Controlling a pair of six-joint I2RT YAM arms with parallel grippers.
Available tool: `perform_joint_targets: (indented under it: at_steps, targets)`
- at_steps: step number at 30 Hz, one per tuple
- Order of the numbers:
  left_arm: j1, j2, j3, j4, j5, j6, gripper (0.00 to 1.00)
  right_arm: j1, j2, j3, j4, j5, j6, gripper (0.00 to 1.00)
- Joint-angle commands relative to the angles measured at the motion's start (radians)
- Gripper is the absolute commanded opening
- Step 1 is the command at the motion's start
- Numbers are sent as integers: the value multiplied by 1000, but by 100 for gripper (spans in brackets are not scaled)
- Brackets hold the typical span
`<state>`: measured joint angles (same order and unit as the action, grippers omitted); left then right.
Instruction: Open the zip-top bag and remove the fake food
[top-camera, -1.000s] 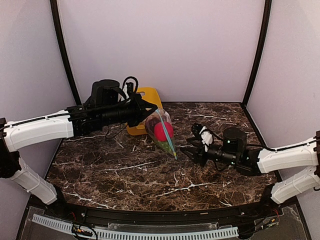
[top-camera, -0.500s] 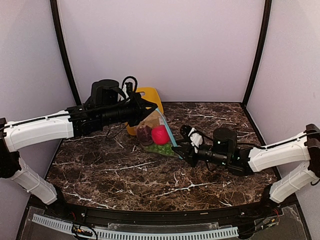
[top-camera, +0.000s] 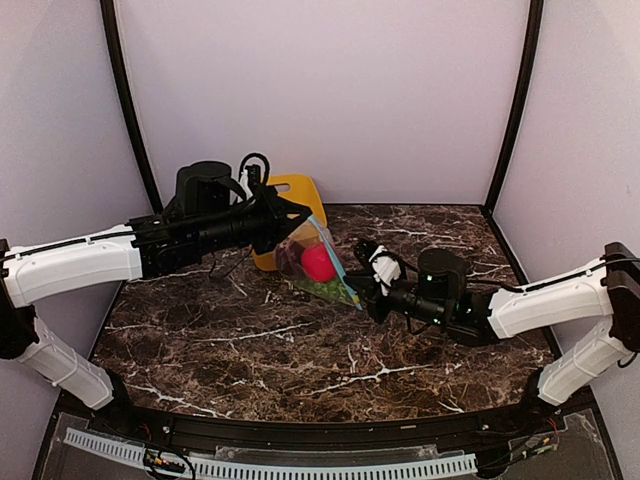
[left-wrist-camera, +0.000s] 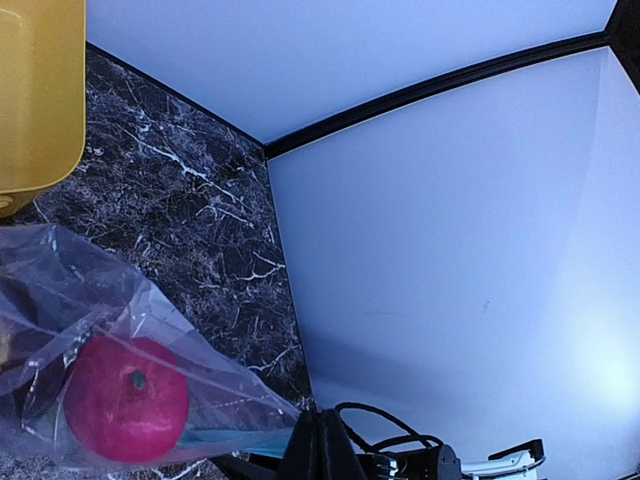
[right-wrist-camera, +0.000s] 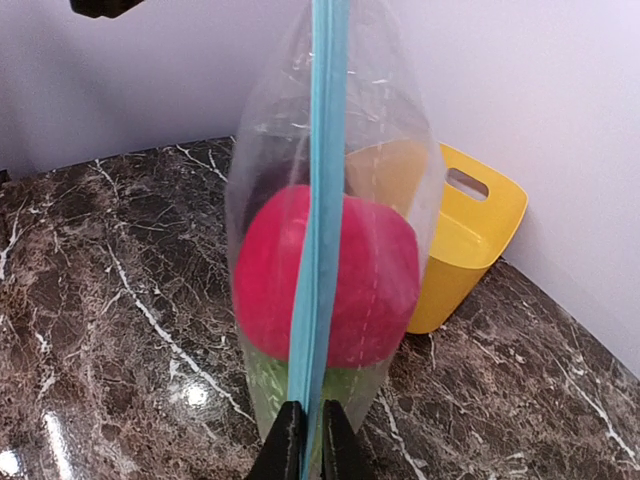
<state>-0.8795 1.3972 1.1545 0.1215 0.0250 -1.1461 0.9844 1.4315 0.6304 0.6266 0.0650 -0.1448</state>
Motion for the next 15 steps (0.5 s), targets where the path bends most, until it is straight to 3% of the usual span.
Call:
perform_joint_targets:
  at_steps: [1, 7, 15]
  targets:
    - [-3, -46, -17, 57, 2, -8, 1, 8, 24, 31, -14, 38, -7, 10]
    - [-2, -44, -23, 74, 12, -19, 1, 8, 50, 49, -24, 29, -13, 13]
    - [-2, -66, -49, 89, 9, -14, 1, 8, 32, 42, -28, -1, -30, 0]
